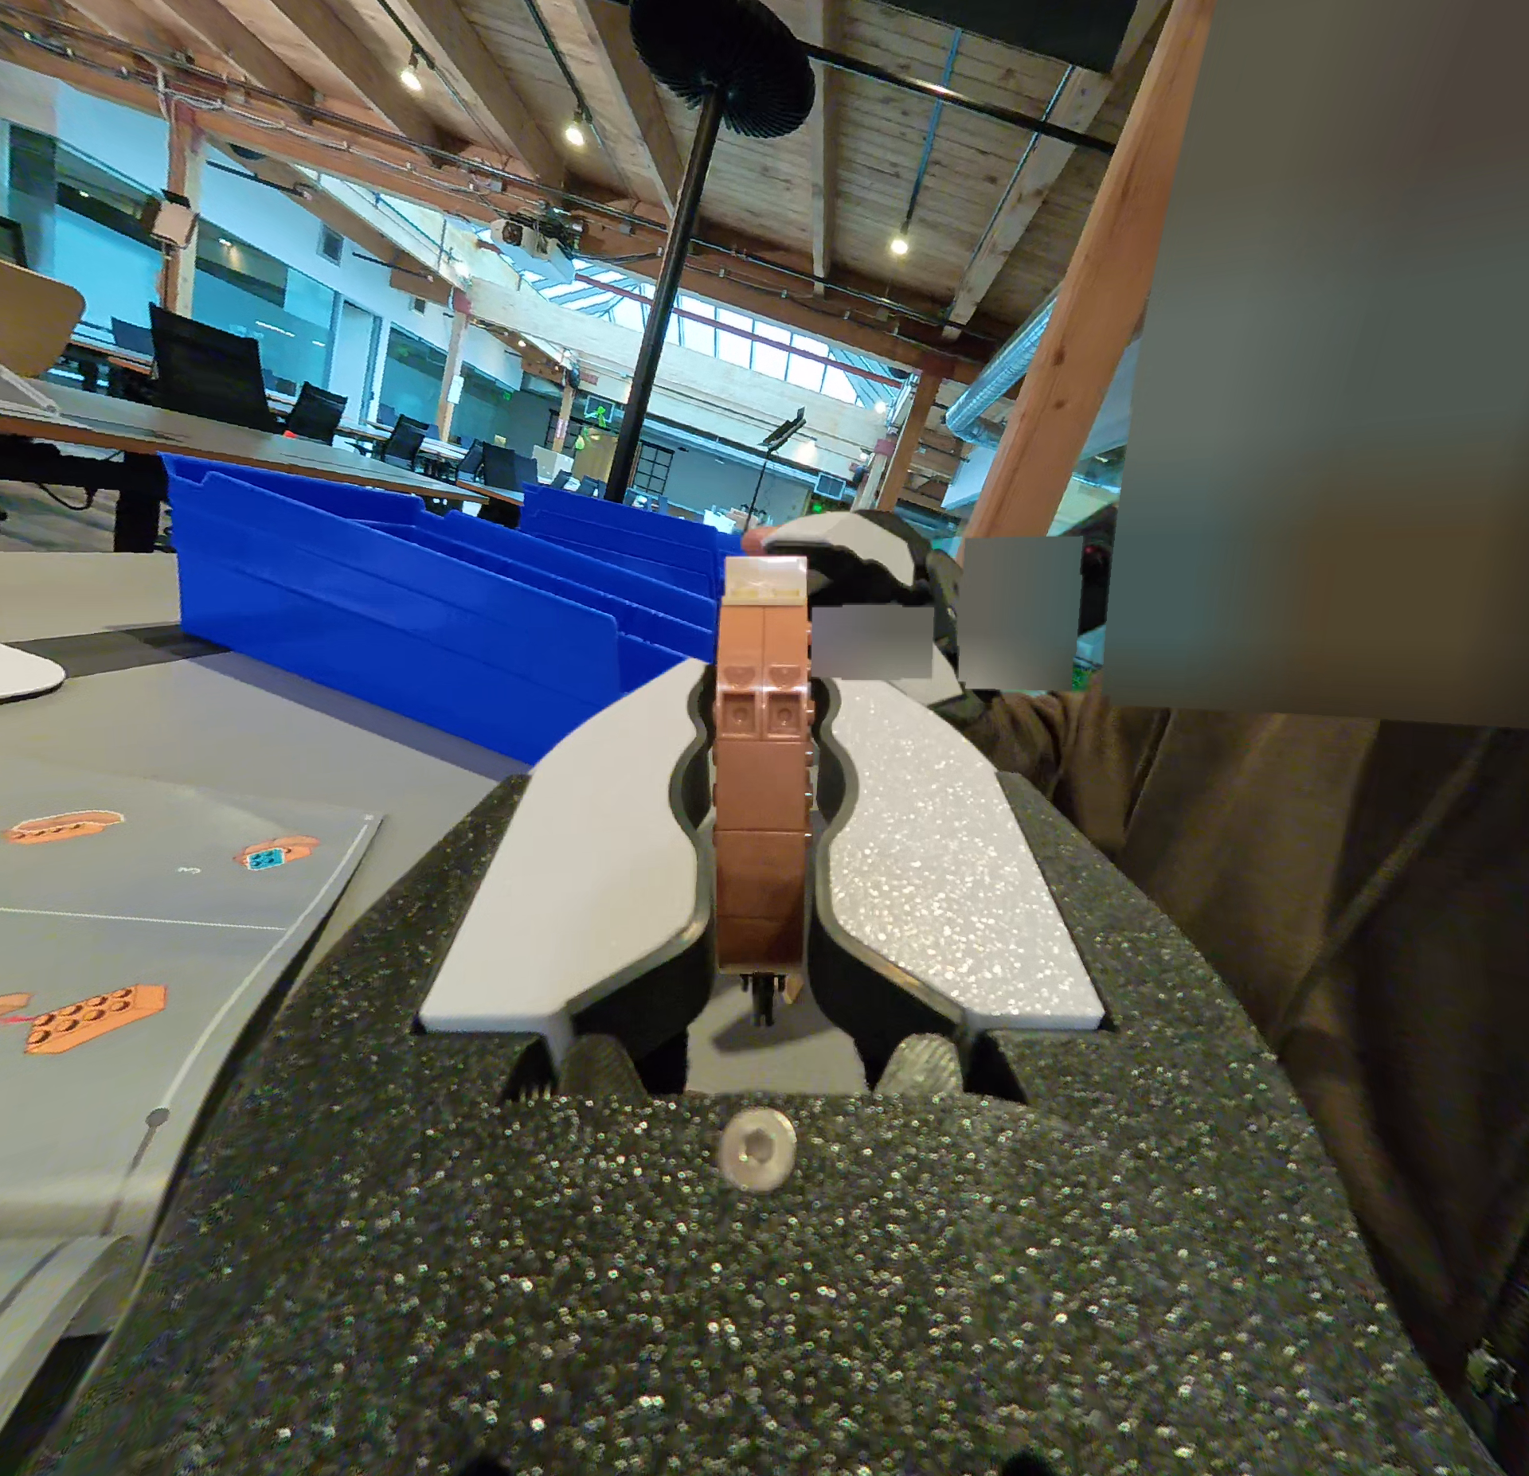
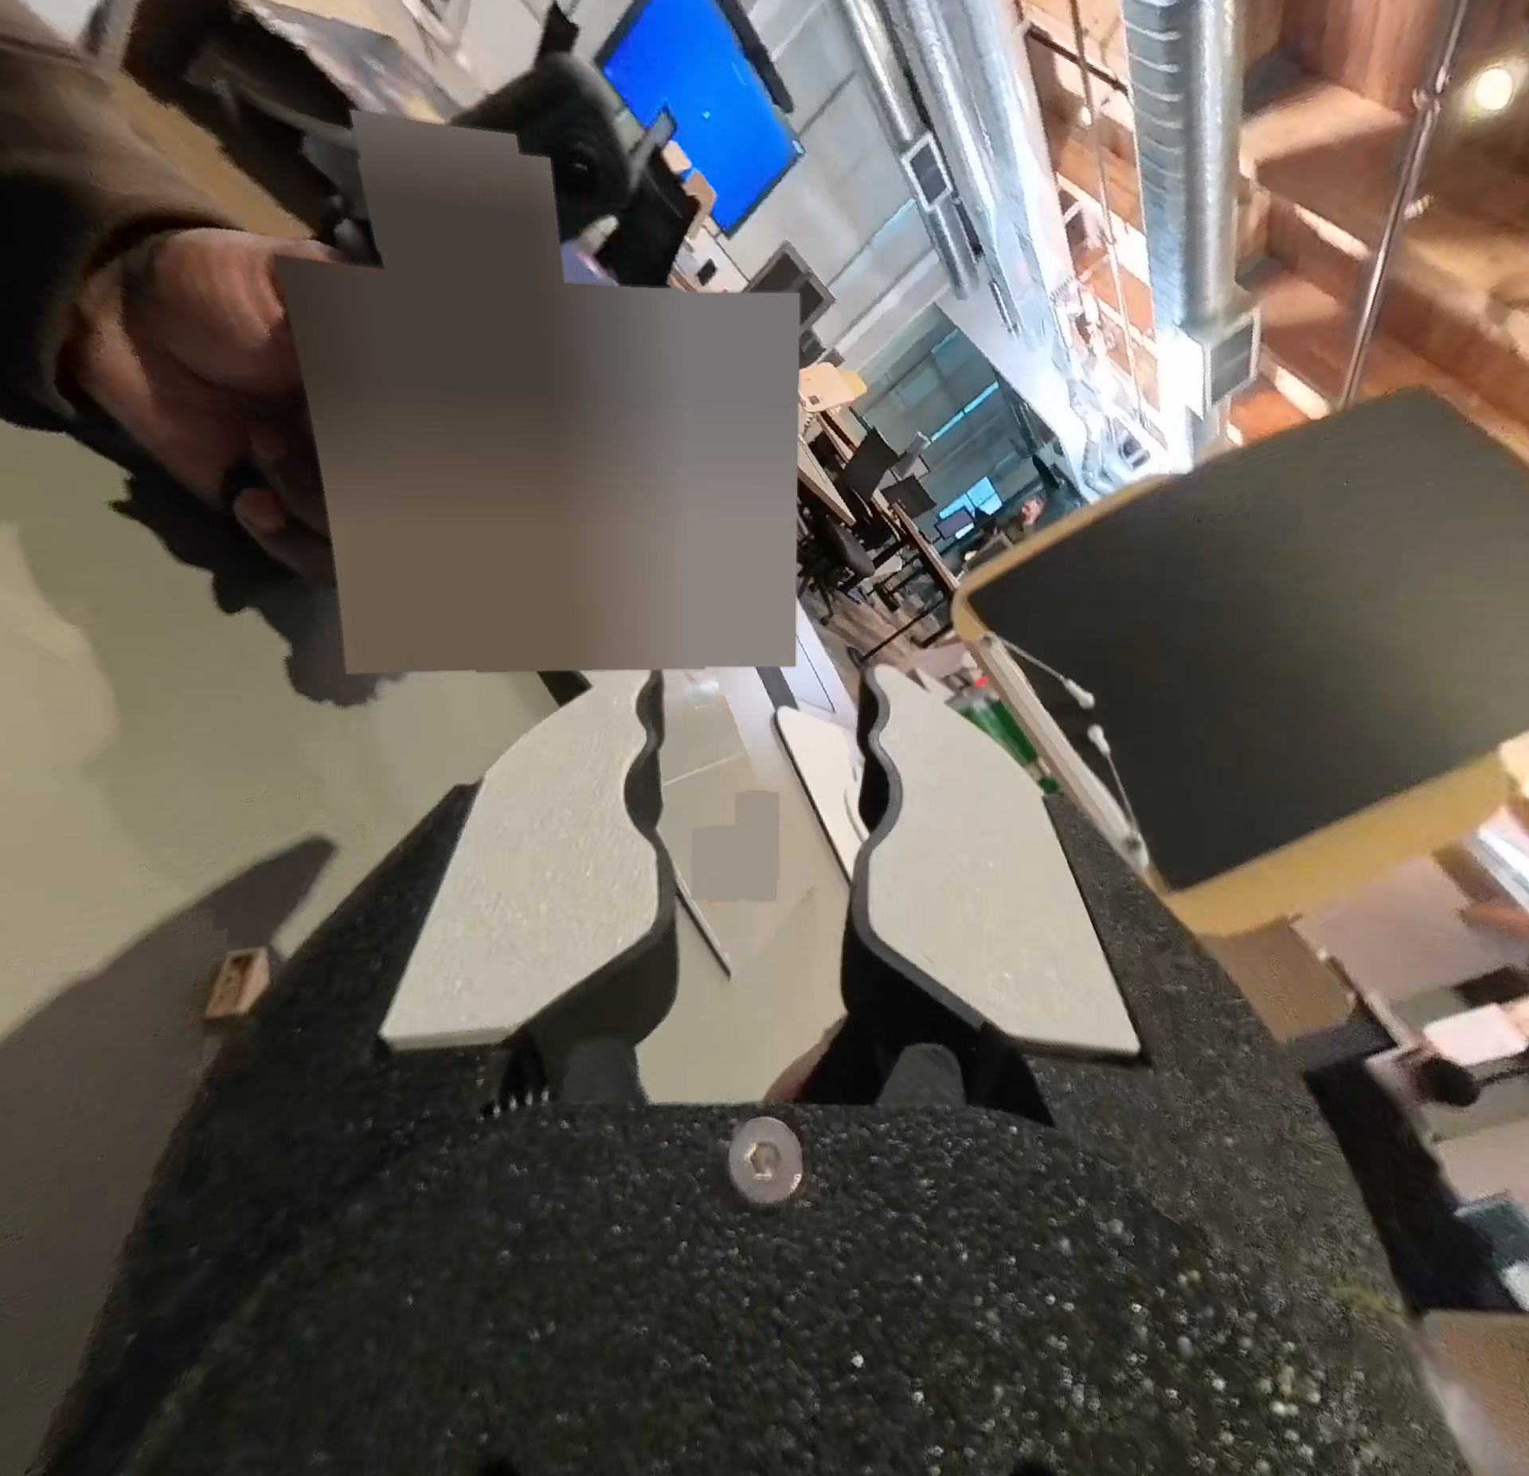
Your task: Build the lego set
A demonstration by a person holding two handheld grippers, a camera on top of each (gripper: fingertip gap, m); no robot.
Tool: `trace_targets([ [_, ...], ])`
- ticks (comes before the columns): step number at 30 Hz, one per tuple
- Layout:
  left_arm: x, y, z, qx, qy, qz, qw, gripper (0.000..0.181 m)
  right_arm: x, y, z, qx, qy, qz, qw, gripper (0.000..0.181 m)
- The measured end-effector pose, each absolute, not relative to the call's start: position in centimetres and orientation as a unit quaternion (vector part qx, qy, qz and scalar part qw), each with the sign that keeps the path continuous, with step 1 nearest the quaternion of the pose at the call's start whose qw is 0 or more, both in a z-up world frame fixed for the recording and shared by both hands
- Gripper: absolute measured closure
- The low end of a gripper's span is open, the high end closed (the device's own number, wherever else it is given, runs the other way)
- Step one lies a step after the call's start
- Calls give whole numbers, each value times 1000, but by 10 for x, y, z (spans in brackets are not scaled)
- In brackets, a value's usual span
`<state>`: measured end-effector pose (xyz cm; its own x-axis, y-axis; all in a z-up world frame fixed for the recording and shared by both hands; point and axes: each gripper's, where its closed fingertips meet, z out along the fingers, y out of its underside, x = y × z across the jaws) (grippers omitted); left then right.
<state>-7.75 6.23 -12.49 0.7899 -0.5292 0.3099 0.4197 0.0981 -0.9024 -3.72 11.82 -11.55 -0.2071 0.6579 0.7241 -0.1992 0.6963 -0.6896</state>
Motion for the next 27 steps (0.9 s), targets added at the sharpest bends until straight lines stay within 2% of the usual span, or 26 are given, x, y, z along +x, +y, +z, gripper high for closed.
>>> trace_targets([
  [10,-109,48,-108,-583,25,-281,762,160,-58,123,-165,-261,-726,366,521,149],
  [14,-120,44,-104,-585,13,-266,766,160,-85,112,-199,-311,-774,363,415,158],
  [16,-123,45,-107,-591,7,-262,763,160,-97,104,-213,-331,-796,360,356,159],
  [21,-125,48,-112,-603,2,-257,755,160,-130,103,-240,-375,-823,314,290,159],
  [27,-127,47,-109,-600,-2,-260,756,160,-146,107,-256,-409,-822,305,253,156],
])
